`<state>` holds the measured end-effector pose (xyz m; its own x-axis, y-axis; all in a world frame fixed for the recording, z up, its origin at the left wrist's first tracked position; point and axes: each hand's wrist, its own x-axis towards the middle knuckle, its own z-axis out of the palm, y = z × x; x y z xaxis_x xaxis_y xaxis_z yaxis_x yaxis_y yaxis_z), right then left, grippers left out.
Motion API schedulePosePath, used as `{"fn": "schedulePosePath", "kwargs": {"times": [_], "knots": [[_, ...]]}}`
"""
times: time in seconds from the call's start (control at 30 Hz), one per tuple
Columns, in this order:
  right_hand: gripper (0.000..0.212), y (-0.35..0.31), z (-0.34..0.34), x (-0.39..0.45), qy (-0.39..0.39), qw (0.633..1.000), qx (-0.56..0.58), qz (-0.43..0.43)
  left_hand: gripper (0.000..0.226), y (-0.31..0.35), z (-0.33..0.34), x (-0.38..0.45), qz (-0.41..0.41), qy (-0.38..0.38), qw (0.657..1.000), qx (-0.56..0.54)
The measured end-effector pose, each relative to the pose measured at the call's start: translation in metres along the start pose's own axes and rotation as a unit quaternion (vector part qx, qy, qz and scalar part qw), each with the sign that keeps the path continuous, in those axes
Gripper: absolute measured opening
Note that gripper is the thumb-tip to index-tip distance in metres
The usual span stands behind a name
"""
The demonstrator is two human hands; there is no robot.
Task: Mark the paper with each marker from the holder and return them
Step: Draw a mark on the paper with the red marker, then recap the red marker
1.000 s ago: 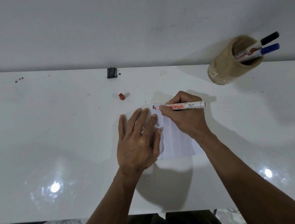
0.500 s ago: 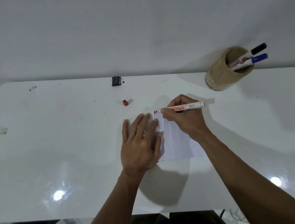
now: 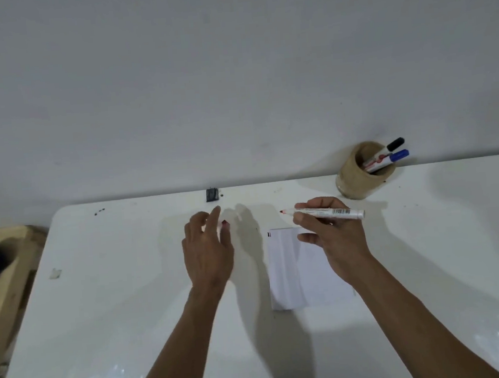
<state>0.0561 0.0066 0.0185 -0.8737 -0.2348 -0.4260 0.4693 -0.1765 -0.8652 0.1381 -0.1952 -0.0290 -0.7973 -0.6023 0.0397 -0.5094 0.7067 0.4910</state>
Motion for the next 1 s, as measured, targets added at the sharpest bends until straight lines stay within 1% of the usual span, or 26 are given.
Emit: {"fn": "schedulePosePath", "kwargs": {"times": [0.07,0.13,0.27,0.33,0.43,0.5,0.57,0.67,0.83,0.9,1.0], "knots": [[0.027,0.002,0.001,-0.003,0.015,1.000,0.009,0.013,0.039,0.000,-0.002,0.016,-0.010,-0.067,0.998,0.018],[0.026,0.004,0.001,-0.006,0.025,0.999,0.012,0.023,0.036,-0.001,-0.001,0.024,-0.003,-0.108,0.994,0.033],[0.023,0.007,0.002,-0.008,0.036,0.999,-0.004,0.027,0.022,-0.003,0.004,0.029,-0.001,-0.121,0.992,0.041],[0.018,0.006,0.004,-0.010,0.042,0.999,-0.017,0.018,0.017,-0.002,0.001,0.030,-0.016,-0.118,0.993,0.018],[0.014,-0.001,0.013,-0.016,0.049,0.998,-0.030,-0.008,0.011,0.006,-0.012,0.023,-0.046,-0.106,0.989,-0.095],[0.015,-0.007,0.020,-0.023,0.044,0.998,-0.043,-0.034,0.009,0.014,-0.025,0.012,-0.070,-0.123,0.973,-0.182],[0.016,-0.013,0.029,-0.032,0.034,0.995,-0.062,-0.064,0.009,0.018,-0.034,-0.002,-0.086,-0.135,0.948,-0.274],[0.018,-0.018,0.041,-0.046,0.028,0.991,-0.081,-0.098,0.012,0.024,-0.044,-0.023,-0.090,-0.128,0.901,-0.405],[0.015,-0.013,0.055,-0.066,0.025,0.985,-0.124,-0.121,0.012,0.025,-0.062,-0.049,-0.063,-0.113,0.858,-0.496],[0.012,-0.009,0.058,-0.074,0.027,0.982,-0.134,-0.129,0.012,0.022,-0.069,-0.055,-0.052,-0.112,0.852,-0.508],[0.013,-0.004,0.063,-0.086,0.023,0.982,-0.137,-0.130,0.013,0.017,-0.078,-0.061,-0.034,-0.119,0.853,-0.506]]}}
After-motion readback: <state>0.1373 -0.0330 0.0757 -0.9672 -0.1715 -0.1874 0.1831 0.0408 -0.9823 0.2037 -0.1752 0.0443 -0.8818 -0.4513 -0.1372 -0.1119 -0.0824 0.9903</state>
